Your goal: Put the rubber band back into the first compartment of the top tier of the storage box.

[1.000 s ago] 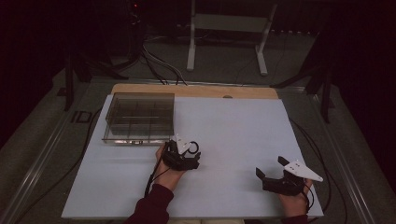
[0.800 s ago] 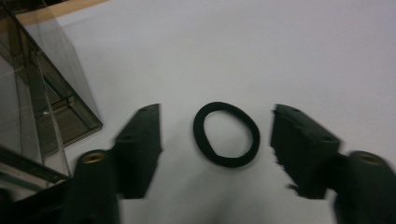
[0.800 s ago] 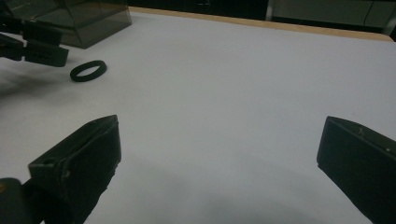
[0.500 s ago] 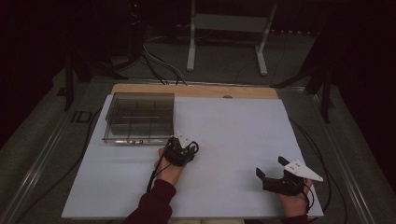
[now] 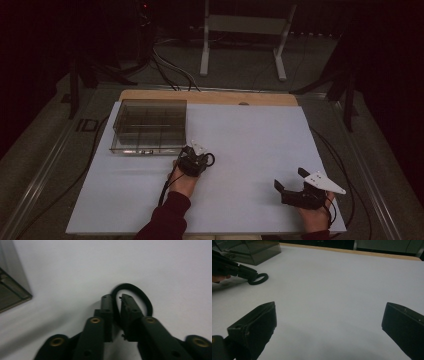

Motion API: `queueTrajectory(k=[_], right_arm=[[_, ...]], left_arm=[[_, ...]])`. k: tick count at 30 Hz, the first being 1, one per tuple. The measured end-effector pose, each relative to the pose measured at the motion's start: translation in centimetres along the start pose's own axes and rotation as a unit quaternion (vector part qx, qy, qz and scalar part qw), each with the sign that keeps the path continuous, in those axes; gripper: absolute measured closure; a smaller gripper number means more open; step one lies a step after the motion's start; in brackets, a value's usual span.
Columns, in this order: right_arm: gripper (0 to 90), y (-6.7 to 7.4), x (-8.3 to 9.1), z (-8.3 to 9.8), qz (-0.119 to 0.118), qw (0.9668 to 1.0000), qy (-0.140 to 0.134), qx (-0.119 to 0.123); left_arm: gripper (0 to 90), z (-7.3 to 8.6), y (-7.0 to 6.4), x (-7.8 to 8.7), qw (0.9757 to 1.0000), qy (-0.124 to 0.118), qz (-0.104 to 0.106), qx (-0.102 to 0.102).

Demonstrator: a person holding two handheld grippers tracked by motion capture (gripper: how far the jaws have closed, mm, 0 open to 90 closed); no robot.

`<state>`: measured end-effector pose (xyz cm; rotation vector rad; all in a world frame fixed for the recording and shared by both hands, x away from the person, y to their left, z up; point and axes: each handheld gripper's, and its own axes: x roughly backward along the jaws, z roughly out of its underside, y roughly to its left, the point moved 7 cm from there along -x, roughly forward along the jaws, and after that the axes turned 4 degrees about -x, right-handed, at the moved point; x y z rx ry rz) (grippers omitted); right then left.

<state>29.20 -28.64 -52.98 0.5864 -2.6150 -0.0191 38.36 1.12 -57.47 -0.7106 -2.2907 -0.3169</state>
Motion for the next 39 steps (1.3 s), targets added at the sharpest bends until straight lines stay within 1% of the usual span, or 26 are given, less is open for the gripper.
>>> queueTrajectory(k=[2,4,8,10,13,17,27,30,34,39], right_arm=[[0.0,0.0,0.0,0.0,0.000,1.0000,0.000,0.000],[0.0,0.0,0.0,0.0,0.000,1.0000,0.001,-0.001],[0.0,0.0,0.0,0.0,0.001,1.0000,0.000,-0.001],[0.0,-0.1,0.0,0.0,0.001,1.0000,0.000,-0.002],[0.0,-0.1,0.0,0.0,0.001,1.0000,0.000,-0.001],[0.0,-0.1,0.0,0.0,0.000,1.0000,0.000,-0.002],[0.0,0.0,0.0,0.1,0.000,1.0000,0.001,0.000],[0.0,0.0,0.0,0.1,0.000,1.0000,0.001,0.001],[0.0,0.0,0.0,0.1,0.000,1.0000,0.001,0.000],[0.0,0.0,0.0,0.1,-0.001,1.0000,0.001,-0.001]], left_arm=[[86.9,0.0,-0.1,0.0,1.0000,0.000,0.007,-0.002],[88.5,0.0,-0.2,0.1,0.9999,0.001,0.015,-0.004],[89.1,0.1,-0.6,0.3,0.9994,0.002,0.034,-0.010],[89.1,0.0,-0.9,0.5,0.9991,0.001,0.040,-0.017],[89.1,-0.2,-1.1,0.9,0.9988,-0.006,0.045,-0.016],[89.1,-0.4,-1.0,1.7,0.9988,-0.015,0.044,-0.016],[89.1,-1.3,-0.2,3.7,0.9986,-0.036,0.039,-0.006],[89.0,-1.5,0.0,4.0,0.9983,-0.037,0.045,-0.002],[89.0,-1.7,0.0,4.3,0.9980,-0.039,0.049,-0.004],[89.0,-2.6,0.1,5.3,0.9973,-0.051,0.052,-0.006]])
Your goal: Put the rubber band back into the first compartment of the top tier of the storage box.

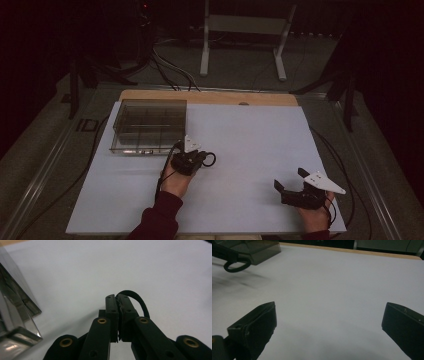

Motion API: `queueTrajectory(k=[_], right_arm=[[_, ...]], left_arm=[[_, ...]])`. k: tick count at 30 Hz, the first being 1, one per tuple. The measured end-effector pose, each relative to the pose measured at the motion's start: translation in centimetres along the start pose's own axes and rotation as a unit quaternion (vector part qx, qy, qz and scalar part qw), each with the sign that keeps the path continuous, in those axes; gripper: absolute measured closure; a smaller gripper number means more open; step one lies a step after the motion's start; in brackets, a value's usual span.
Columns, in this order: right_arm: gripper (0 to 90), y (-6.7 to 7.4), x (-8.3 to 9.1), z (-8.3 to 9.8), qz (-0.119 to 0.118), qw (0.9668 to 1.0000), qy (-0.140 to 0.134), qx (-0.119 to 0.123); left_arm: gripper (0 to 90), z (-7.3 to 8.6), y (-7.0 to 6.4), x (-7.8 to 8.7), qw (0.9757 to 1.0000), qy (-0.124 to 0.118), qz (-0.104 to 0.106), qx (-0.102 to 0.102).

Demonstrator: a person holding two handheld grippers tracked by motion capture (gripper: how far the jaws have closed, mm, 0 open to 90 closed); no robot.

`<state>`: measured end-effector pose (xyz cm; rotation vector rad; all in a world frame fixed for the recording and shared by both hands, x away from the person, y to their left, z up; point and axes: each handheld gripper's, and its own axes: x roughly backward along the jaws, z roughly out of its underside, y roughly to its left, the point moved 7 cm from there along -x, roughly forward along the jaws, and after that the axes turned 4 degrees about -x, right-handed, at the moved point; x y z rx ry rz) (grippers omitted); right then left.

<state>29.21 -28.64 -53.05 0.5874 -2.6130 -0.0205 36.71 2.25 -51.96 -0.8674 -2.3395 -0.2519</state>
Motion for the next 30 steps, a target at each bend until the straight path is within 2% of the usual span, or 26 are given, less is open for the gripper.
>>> queueTrajectory(k=[10,16,30], right_arm=[[0.0,0.0,0.0,0.0,-0.001,1.0000,0.000,-0.001],[0.0,0.1,0.0,0.0,-0.002,1.0000,0.000,-0.001],[0.0,0.1,0.0,0.1,-0.002,1.0000,0.001,-0.001]], left_arm=[[89.0,-1.3,0.6,1.5,0.9997,-0.019,0.006,0.011],[89.0,-2.2,0.7,2.5,0.9994,-0.031,0.007,0.011],[89.0,-3.4,2.9,4.9,0.9981,-0.054,-0.004,0.030]])
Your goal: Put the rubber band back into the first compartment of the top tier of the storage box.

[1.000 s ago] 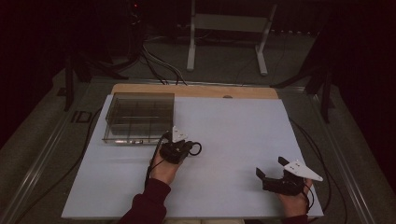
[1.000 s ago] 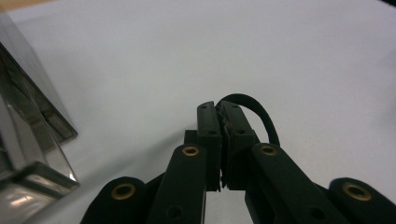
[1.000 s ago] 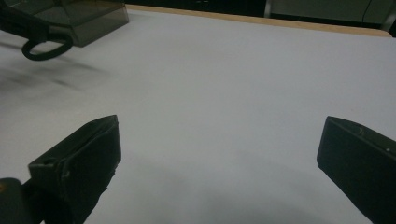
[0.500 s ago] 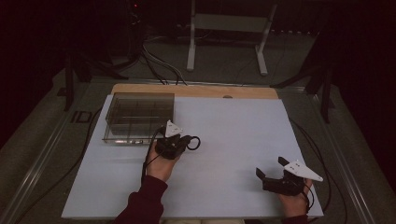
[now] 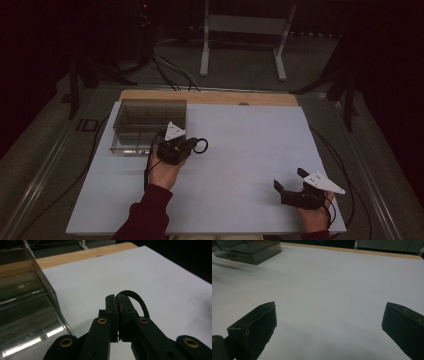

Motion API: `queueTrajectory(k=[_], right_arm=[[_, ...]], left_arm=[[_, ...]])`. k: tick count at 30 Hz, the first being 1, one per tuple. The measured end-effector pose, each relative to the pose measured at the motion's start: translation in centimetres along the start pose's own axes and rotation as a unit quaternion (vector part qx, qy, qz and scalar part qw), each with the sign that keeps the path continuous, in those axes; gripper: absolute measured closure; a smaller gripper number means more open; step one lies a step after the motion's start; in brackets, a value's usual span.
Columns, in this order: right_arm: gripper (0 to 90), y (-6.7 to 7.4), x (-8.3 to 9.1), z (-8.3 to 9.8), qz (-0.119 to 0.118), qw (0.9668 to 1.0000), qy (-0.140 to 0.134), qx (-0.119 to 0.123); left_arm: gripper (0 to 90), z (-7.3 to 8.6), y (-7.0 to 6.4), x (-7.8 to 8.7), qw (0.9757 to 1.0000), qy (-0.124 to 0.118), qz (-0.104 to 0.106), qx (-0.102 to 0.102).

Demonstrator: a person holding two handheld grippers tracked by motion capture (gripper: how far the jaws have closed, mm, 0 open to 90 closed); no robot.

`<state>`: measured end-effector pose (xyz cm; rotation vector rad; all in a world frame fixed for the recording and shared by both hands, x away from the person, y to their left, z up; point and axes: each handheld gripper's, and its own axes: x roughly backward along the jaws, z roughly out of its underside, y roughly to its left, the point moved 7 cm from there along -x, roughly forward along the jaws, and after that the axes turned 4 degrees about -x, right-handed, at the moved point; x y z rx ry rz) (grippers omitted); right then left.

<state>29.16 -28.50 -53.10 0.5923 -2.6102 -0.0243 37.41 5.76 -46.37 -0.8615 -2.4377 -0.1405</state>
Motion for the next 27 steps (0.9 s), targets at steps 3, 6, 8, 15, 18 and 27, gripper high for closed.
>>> queueTrajectory(k=[3,6,8,15,18,27], right_arm=[[0.0,0.0,0.0,0.0,0.000,1.0000,0.000,0.000],[0.0,0.1,0.0,0.0,0.000,1.0000,0.000,0.001],[0.0,0.1,0.0,0.0,0.000,1.0000,0.001,0.001],[0.0,0.1,0.0,0.0,0.000,1.0000,0.001,0.001],[0.0,0.1,-0.1,0.0,-0.001,1.0000,0.001,0.000],[0.0,0.1,-0.1,0.0,-0.002,1.0000,0.000,0.001]], left_arm=[[89.0,-0.1,0.2,0.2,1.0000,0.000,-0.003,-0.001],[89.0,-0.3,0.9,0.5,0.9999,0.004,-0.011,-0.004],[89.0,-0.3,1.2,0.6,0.9999,0.004,-0.016,-0.002],[89.0,-0.1,2.4,0.8,0.9995,0.010,-0.030,0.002],[89.0,0.1,2.8,0.8,0.9993,0.013,-0.036,0.002],[89.0,0.5,4.3,1.7,0.9986,0.011,-0.050,0.011]])
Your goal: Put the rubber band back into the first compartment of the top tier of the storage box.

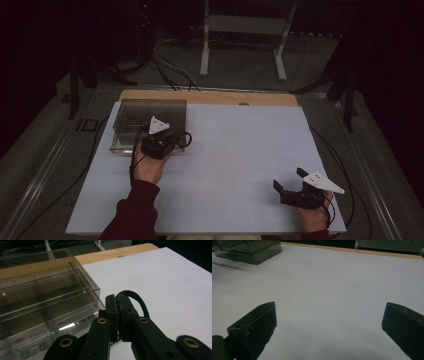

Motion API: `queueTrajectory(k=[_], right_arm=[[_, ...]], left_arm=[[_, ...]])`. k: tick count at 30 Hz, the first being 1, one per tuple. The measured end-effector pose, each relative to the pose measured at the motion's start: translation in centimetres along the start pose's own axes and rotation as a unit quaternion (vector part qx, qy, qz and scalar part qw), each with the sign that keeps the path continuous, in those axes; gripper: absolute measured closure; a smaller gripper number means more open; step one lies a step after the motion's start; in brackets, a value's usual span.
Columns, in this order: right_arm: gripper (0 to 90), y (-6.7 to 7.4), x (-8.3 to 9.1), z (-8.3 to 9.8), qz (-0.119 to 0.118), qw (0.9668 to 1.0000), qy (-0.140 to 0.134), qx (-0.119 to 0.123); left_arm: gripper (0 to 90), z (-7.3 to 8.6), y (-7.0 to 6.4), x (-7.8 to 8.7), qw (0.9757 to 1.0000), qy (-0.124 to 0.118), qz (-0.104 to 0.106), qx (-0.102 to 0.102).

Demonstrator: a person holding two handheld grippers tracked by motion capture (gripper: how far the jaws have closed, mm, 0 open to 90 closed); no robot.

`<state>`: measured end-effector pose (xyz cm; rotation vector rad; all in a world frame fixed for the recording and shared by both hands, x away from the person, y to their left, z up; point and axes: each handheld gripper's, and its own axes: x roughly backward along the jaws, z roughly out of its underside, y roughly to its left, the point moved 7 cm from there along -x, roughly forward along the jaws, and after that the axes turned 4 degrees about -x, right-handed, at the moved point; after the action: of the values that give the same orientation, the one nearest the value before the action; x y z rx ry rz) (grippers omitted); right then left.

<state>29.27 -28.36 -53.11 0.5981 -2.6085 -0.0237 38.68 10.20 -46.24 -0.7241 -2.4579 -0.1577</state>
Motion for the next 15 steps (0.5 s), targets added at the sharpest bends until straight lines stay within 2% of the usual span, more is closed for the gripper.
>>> queueTrajectory(k=[15], right_arm=[[0.0,0.0,0.0,0.0,0.002,1.0000,0.001,-0.001]], left_arm=[[89.0,0.5,2.9,1.7,0.9995,-0.007,-0.027,0.018]])
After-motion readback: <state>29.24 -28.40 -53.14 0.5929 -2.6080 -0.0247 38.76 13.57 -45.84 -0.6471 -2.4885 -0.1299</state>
